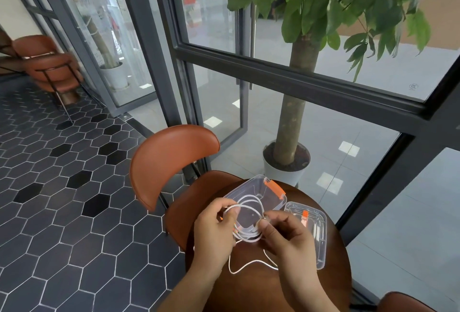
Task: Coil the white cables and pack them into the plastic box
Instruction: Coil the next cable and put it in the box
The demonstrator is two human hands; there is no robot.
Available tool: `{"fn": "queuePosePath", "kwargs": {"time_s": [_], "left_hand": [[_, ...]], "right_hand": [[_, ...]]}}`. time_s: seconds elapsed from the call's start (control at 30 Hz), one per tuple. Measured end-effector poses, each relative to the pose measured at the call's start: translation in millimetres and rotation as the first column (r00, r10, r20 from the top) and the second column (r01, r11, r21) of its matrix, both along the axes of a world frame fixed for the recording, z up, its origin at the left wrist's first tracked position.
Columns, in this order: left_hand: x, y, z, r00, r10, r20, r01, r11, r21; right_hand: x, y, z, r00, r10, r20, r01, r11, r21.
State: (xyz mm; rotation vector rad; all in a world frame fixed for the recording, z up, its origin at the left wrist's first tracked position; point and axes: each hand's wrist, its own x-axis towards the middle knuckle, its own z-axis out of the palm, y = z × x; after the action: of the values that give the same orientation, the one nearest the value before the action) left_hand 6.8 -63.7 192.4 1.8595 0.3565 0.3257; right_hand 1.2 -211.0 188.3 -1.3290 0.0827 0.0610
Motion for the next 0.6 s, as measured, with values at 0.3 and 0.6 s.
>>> {"fn": "queuePosePath", "kwargs": {"time_s": [0.3, 0.6], "left_hand": [[-5, 9, 14, 0.959, -0.200, -0.202, -0.009, 0.689, -0.725], [-10, 19, 12, 0.938, -0.329, -0.109, 0.055, 0.453, -0.890]], "right_hand": [[1, -2, 4, 0.997, 0.026, -0.067, -0.022, 0.999, 0.048], [3, -4, 7, 0.992, 0.068, -0.104, -0.066, 0.998, 0.023]]}}
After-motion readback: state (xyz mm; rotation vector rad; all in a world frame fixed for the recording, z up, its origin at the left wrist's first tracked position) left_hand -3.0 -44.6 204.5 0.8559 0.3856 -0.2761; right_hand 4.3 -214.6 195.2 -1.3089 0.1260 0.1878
